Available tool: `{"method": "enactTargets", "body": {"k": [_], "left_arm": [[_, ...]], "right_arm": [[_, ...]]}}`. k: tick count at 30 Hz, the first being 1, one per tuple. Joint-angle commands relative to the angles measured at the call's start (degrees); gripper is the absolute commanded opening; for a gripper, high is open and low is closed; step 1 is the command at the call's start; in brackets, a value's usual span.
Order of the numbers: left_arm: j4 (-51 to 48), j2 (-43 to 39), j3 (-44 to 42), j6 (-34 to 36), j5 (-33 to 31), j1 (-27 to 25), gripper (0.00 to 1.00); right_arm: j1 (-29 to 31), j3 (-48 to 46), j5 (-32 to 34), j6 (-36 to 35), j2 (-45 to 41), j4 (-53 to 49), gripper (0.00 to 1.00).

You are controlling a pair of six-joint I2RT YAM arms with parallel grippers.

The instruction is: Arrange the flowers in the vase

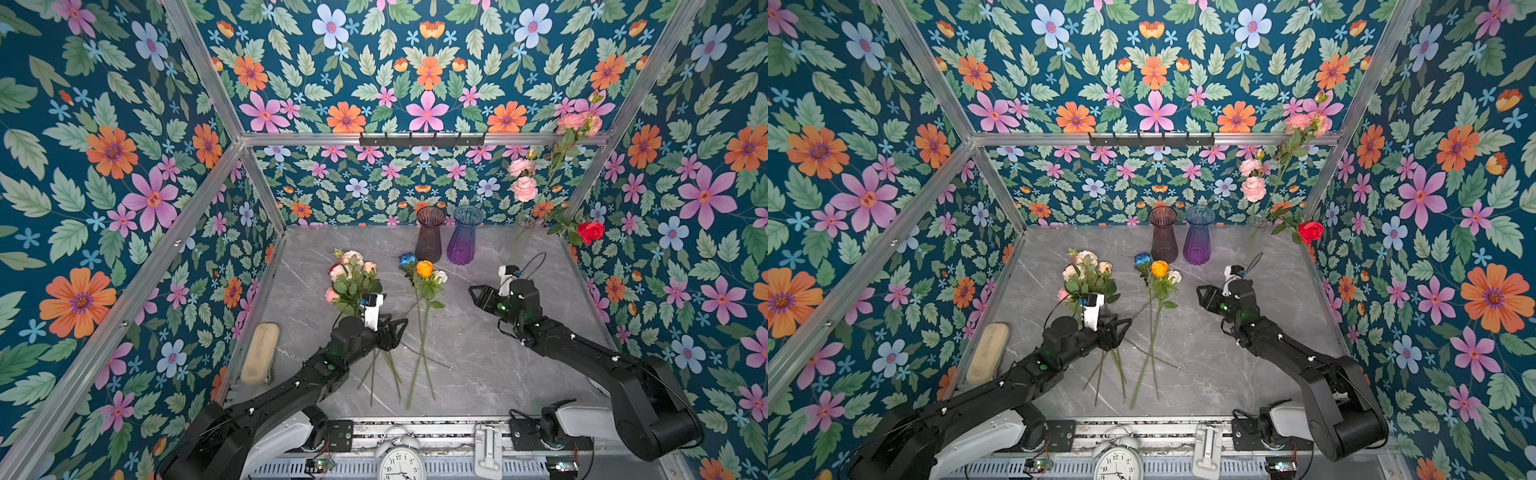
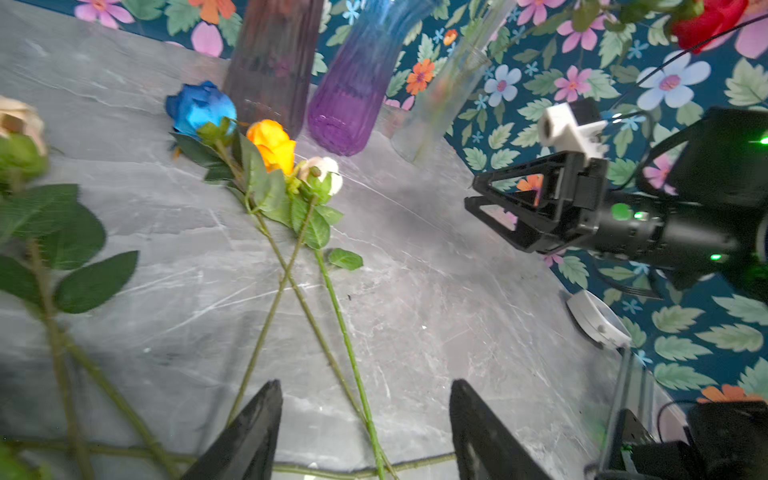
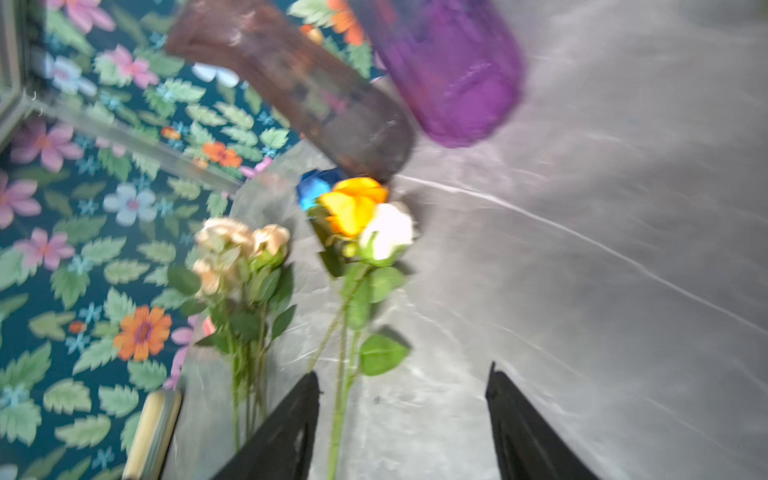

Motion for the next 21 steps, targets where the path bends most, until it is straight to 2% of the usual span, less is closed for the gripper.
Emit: {"method": "enactTargets", "body": {"k": [1,4,7,10,14,18,21], "left_arm": [[-5.75,-2.88,0.03,1.13,-1.35,0.44,0.66],[-5.28,-5.15,-1.32,-0.16,-1.67,0.45,0.66],[-3.81,-5.85,-2.92,-1.26,0.12,0.46,0.66],[-3.95,-6.38,-3.56,-1.69,1.30,0.45,0.66],[-5.44,-7.77,-3.60,-1.30,2.53,0.45,0.65],[-6.05,-9.35,-4.44,-0.77,3.80,0.45,0.65],[-6.96,-10.75,-5.01,-0.25,3.47,0.45,0.66]], "right_arm": [[0.71,9.45,5.14,-3.33,2.52,-13.55,0.65],[0.73,20.22,8.00,-4.50,6.97,-20.05,0.65],[0.58,33.32,15.10,-0.41,13.28,-30.79,0.65],[0.57,45.16,18.92,0.38,19.18,-38.67,0.65],[-0.76,55.67,16.63,0.79,26.63,-42.83,0.53],[-1.97,65.86,15.78,2.80,32.67,-51.40,0.48],[-2.50,69.60,15.50,3.43,34.72,-53.52,0.46]]}}
